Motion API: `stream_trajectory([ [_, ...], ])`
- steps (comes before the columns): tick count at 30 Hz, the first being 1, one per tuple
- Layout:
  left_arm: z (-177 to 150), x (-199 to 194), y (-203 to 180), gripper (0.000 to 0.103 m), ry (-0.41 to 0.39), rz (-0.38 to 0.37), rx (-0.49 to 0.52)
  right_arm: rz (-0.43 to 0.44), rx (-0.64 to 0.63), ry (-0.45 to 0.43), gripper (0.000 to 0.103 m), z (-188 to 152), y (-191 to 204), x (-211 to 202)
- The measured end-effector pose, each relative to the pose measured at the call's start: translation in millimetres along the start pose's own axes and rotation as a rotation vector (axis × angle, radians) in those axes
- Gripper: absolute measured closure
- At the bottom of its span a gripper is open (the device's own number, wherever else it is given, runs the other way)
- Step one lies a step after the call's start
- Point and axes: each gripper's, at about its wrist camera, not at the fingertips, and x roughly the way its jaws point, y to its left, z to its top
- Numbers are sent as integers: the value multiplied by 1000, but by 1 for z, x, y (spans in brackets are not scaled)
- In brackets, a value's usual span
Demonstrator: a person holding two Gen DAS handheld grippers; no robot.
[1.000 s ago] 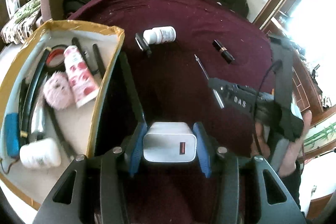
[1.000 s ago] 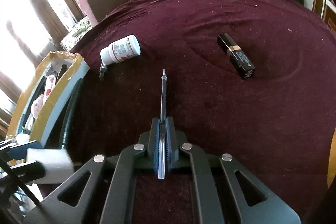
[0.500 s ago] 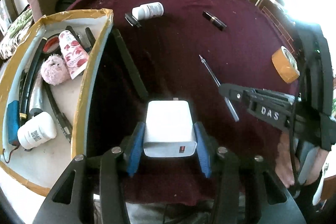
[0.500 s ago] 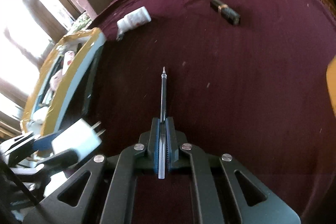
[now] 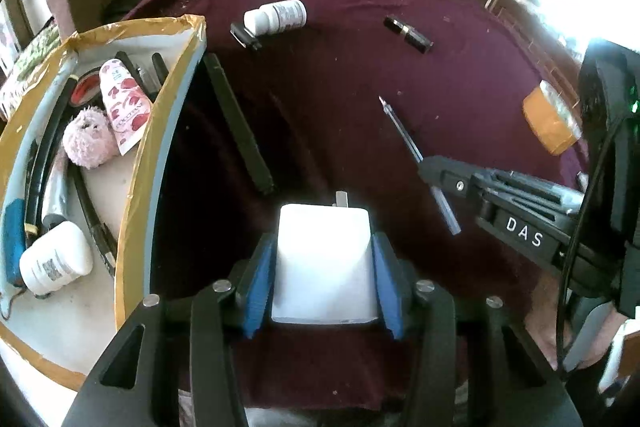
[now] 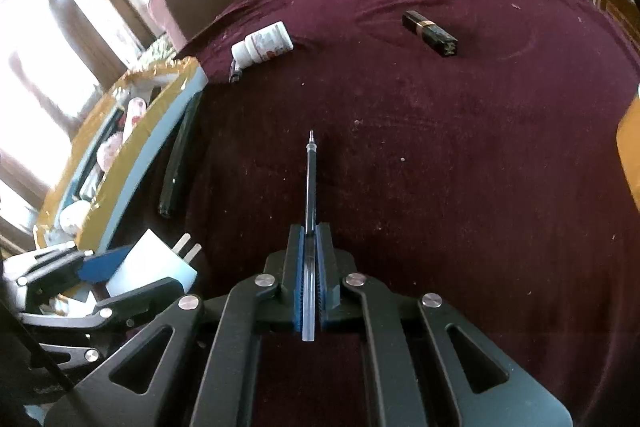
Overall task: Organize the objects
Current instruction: 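Carry the white charger and clear pen toward the tray, then open both tools to drop the charger and clear pen into the tray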
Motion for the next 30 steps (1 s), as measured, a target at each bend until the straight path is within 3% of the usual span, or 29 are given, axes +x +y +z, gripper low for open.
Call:
stream_trajectory([
  [3, 0, -7, 4, 61, -16, -31, -20, 54, 30, -35, 100, -3, -2, -9],
  [15, 7, -53, 32, 61, -120, -143, -112, 135, -12, -85, 100, 4, 41, -28],
  [25, 17, -103, 122, 61, -235, -48, -269, 236, -154, -64, 99, 29, 121, -11],
  [30, 18, -100, 164, 61, -244, 7, -339, 257, -210, -44, 99, 38, 154, 5],
])
